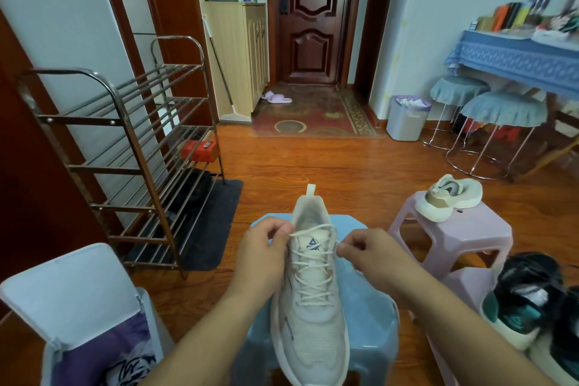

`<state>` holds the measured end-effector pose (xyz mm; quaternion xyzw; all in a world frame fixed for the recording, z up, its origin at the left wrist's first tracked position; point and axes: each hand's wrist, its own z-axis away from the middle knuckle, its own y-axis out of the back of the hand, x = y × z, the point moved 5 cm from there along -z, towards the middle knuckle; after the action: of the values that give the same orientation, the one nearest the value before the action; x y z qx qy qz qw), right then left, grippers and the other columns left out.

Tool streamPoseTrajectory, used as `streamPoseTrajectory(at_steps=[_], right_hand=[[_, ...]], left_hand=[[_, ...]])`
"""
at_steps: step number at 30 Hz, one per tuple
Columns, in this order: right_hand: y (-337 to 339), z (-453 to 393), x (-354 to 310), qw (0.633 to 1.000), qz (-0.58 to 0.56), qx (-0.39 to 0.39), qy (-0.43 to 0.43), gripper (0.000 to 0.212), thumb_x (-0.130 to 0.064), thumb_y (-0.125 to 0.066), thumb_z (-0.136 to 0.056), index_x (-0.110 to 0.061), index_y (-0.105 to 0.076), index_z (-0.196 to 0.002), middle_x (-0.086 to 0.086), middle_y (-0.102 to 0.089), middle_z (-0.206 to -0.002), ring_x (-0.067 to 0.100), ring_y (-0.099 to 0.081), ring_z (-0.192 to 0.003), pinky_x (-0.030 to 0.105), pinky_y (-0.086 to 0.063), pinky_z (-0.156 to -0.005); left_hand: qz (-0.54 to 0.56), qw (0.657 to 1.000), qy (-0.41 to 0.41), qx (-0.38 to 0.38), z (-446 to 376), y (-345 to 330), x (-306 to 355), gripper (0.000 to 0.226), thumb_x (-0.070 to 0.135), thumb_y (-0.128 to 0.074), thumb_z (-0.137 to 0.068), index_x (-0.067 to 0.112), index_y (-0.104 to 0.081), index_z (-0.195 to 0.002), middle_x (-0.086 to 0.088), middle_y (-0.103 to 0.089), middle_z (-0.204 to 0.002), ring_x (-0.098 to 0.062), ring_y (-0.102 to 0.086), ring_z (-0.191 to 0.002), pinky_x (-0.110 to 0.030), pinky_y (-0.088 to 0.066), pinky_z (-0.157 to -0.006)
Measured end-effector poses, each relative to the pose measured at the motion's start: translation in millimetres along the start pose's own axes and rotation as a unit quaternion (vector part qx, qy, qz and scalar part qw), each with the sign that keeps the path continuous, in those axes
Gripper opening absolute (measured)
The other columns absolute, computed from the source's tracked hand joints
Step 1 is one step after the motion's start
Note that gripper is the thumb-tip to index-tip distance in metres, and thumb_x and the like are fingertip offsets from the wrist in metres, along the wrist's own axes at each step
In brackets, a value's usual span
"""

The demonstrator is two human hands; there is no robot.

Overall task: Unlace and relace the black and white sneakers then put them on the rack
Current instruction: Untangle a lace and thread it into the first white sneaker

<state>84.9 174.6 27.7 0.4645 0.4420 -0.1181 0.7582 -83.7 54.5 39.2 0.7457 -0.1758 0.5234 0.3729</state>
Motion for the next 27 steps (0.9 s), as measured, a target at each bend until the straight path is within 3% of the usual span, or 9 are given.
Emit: streamPoseTrajectory(at_steps=[3,5,7,10,14,18,20,24,27], right_hand=[[1.1,-2.0,-0.5,1.000,0.000,0.018,0.008,0.023,-0.030,-0.061,-0.098,-0.016,-0.068,-0.082,-0.004,-0.066,-0.068,0.009,-0.052,-0.053,0.028,-0.045,-0.054],[-3.0,-2.4,-1.3,0.999,-0.037,0.029,0.013,0.020,-0.031,-0.062,-0.097,-0.018,-0.067,-0.082,-0.002,-0.072,-0.073,0.023,-0.066,-0.069,0.040,-0.056,-0.067],[-5.7,-1.7,-4.3,0.997,-0.051,0.045,0.025,0.020,-0.031,-0.062,-0.097,-0.019,-0.065,-0.081,-0.002,-0.073,-0.073,0.023,-0.069,-0.075,0.041,-0.056,-0.069],[-5.1,-0.9,-6.1,0.997,-0.030,0.070,0.022,0.021,-0.027,-0.060,-0.098,-0.017,-0.061,-0.079,-0.001,-0.069,-0.067,0.015,-0.061,-0.063,0.037,-0.053,-0.060],[-2.9,-4.3,2.1,0.996,-0.050,0.076,-0.016,0.023,-0.027,-0.061,-0.098,-0.014,-0.062,-0.079,0.001,-0.068,-0.070,0.019,-0.062,-0.068,0.047,-0.059,-0.072],[-5.2,-3.5,0.1,0.997,-0.058,0.058,-0.004,0.021,-0.029,-0.063,-0.097,-0.017,-0.066,-0.079,-0.002,-0.066,-0.067,0.016,-0.061,-0.065,0.047,-0.059,-0.072],[-2.4,-3.2,-2.3,0.996,-0.071,0.047,0.001,0.014,-0.026,-0.065,-0.096,-0.020,-0.069,-0.084,-0.003,-0.065,-0.067,0.013,-0.061,-0.060,0.044,-0.058,-0.068],[18.5,11.6,-23.1,0.998,-0.056,0.018,0.031,0.009,-0.025,-0.065,-0.096,-0.024,-0.072,-0.092,-0.004,-0.070,-0.071,0.009,-0.061,-0.056,0.038,-0.058,-0.070],[24.7,28.9,-60.1,0.990,-0.002,-0.017,0.139,0.014,-0.023,-0.062,-0.098,-0.024,-0.073,-0.090,-0.005,-0.073,-0.079,0.014,-0.063,-0.062,0.034,-0.056,-0.066]], left_hand=[[0.001,1.000,-0.013,-0.023,2.9,-3.0,-3.0,0.006,0.018,-0.069,-0.095,0.022,-0.073,-0.094,0.014,-0.069,-0.097,0.008,-0.061,-0.095,-0.007,-0.046,-0.075],[-0.046,0.997,-0.061,-0.013,3.4,-3.3,-2.6,0.010,0.015,-0.072,-0.092,0.024,-0.074,-0.094,0.016,-0.067,-0.097,0.002,-0.062,-0.097,-0.014,-0.049,-0.078],[-0.076,0.993,-0.084,0.027,1.5,1.1,-2.4,0.014,0.012,-0.073,-0.091,0.025,-0.075,-0.087,0.017,-0.068,-0.087,-0.001,-0.063,-0.091,-0.024,-0.052,-0.078],[0.011,0.997,0.009,0.070,-0.3,12.0,-15.0,0.017,0.011,-0.072,-0.092,0.024,-0.075,-0.081,0.009,-0.072,-0.075,-0.010,-0.069,-0.078,-0.040,-0.058,-0.083],[0.179,0.969,0.120,0.124,3.0,21.0,-35.1,0.017,0.005,-0.068,-0.094,0.016,-0.075,-0.084,0.003,-0.073,-0.068,-0.013,-0.070,-0.068,-0.053,-0.059,-0.090],[0.109,0.992,0.027,0.056,10.8,12.4,-6.0,0.012,0.015,-0.067,-0.096,0.019,-0.073,-0.087,0.007,-0.073,-0.083,-0.007,-0.068,-0.083,-0.022,-0.054,-0.082],[0.083,0.996,-0.014,0.018,10.3,2.5,4.5,0.012,0.015,-0.065,-0.098,0.019,-0.070,-0.087,0.005,-0.071,-0.085,-0.006,-0.065,-0.084,-0.014,-0.048,-0.075],[0.001,0.997,-0.074,-0.021,4.0,-8.6,9.9,0.014,0.023,-0.061,-0.100,0.030,-0.067,-0.089,0.008,-0.065,-0.085,-0.008,-0.060,-0.085,-0.022,-0.046,-0.074],[-0.106,0.984,-0.126,-0.074,-3.3,-18.1,13.3,0.016,0.031,-0.054,-0.102,0.034,-0.069,-0.097,0.020,-0.062,-0.089,-0.004,-0.051,-0.102,-0.034,-0.041,-0.094]])
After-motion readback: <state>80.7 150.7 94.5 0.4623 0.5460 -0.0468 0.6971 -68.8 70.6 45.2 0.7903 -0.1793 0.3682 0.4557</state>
